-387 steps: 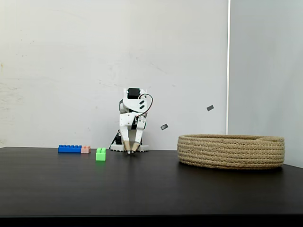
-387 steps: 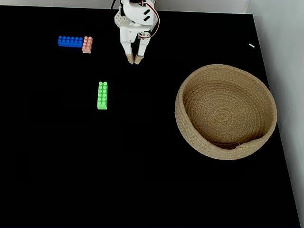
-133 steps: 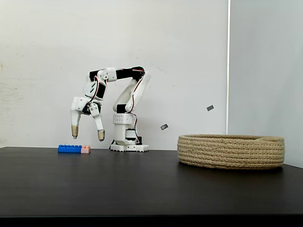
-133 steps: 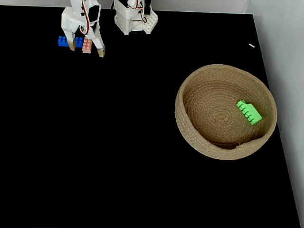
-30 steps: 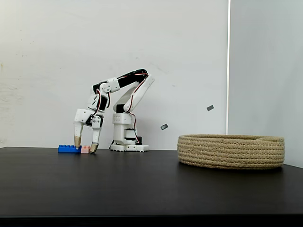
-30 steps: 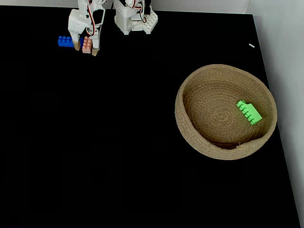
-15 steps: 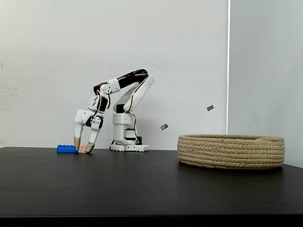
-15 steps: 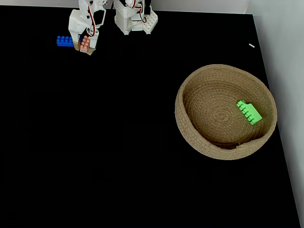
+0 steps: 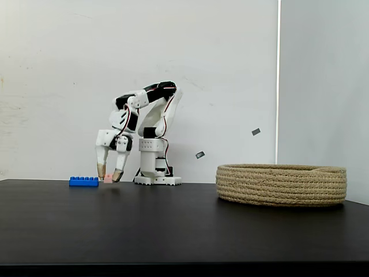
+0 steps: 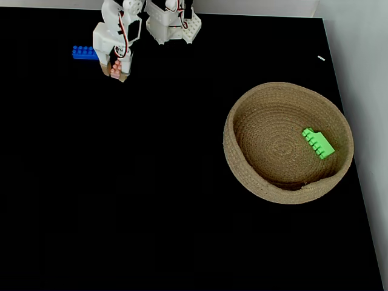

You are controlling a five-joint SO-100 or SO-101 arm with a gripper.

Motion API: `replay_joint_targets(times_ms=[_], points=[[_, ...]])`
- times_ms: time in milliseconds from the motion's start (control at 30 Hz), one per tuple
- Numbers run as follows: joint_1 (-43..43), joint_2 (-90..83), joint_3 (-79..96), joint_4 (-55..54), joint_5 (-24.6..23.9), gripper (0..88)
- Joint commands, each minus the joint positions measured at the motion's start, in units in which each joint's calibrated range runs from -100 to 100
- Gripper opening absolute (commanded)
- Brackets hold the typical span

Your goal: Place the lego blocks in the tray

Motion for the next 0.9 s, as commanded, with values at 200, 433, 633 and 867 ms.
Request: replay_joint_targets(times_ms=[200,433,633,867], points=[[-32.3,5.1,-40.9,4.2,-20.3,0.0],[-53.7,11.1,-46.5,-2.1,-28.2,0.0],[-63.7,14.7,-38.9,-14.6,-26.6,13.6],[-64.2,15.8,-34.8,-18.3,-24.5,35.1]])
